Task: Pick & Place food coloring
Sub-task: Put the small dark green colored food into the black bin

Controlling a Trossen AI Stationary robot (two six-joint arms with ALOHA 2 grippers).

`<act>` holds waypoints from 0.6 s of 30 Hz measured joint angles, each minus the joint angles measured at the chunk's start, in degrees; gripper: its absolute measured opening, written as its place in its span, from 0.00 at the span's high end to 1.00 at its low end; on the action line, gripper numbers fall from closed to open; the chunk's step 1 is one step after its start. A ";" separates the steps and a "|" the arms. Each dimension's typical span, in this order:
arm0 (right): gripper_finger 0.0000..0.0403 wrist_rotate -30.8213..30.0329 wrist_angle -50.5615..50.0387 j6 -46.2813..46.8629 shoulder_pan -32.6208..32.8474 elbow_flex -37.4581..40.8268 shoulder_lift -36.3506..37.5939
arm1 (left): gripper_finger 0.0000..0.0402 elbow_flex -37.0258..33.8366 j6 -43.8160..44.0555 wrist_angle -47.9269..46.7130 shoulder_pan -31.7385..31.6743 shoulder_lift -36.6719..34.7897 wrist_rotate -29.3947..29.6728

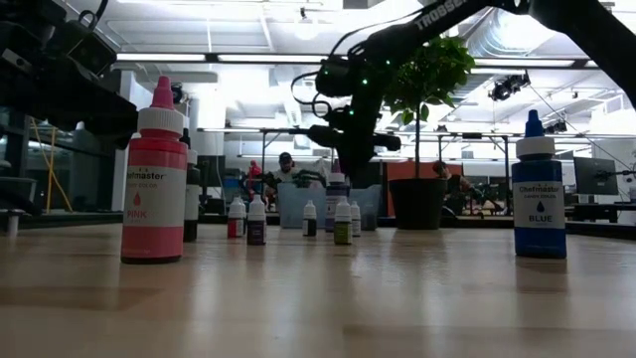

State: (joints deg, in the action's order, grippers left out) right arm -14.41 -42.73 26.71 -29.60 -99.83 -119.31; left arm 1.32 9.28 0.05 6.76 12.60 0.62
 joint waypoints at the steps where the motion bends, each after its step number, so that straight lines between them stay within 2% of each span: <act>1: 0.89 -0.33 0.76 0.35 -0.28 0.24 0.00 | 0.59 0.00 -0.01 0.00 0.01 0.00 0.00; 9: 0.88 -2.80 2.31 5.51 -2.58 0.39 -0.06 | 0.59 0.00 -0.02 0.00 0.02 0.00 0.00; 18: 0.87 -1.57 1.08 10.23 -3.89 0.41 -1.03 | 0.59 0.00 -0.01 0.00 0.00 0.00 0.00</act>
State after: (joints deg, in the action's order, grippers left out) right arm -15.99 -41.65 36.93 -33.50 -99.42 -120.33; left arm 1.32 9.27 0.05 6.76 12.60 0.62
